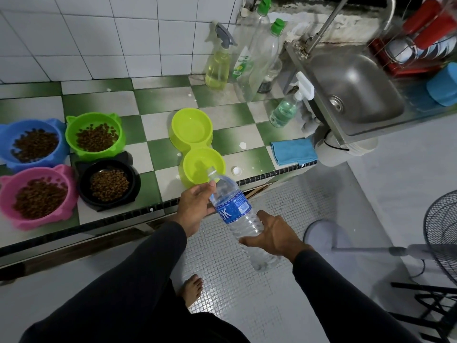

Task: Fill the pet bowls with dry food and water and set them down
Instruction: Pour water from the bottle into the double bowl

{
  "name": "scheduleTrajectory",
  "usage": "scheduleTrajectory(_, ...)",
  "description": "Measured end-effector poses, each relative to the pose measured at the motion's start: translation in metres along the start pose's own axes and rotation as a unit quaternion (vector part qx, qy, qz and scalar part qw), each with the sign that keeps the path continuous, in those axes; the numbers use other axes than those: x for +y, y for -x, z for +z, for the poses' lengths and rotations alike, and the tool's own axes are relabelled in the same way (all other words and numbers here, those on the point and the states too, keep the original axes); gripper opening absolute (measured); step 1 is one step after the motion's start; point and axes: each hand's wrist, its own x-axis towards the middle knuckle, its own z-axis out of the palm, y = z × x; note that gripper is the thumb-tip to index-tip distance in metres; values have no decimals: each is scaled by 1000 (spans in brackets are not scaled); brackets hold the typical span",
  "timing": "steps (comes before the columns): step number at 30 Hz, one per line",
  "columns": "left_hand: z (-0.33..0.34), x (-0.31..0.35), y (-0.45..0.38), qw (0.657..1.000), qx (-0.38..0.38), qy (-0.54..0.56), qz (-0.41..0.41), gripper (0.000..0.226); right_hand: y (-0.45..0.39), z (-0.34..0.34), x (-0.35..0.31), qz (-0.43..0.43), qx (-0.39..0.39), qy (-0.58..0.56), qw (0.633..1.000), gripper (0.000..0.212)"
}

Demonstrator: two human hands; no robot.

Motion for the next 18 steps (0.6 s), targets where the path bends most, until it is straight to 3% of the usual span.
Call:
scheduleTrajectory(10, 1, 2, 0, 1000, 3, 4, -6, 35, 2, -4, -1, -3, 1, 1, 1000, 70)
scheduleTrajectory(18, 1, 5, 5, 1000, -7, 1, -2, 32, 4, -10, -6, -6, -5, -5, 1000, 58)
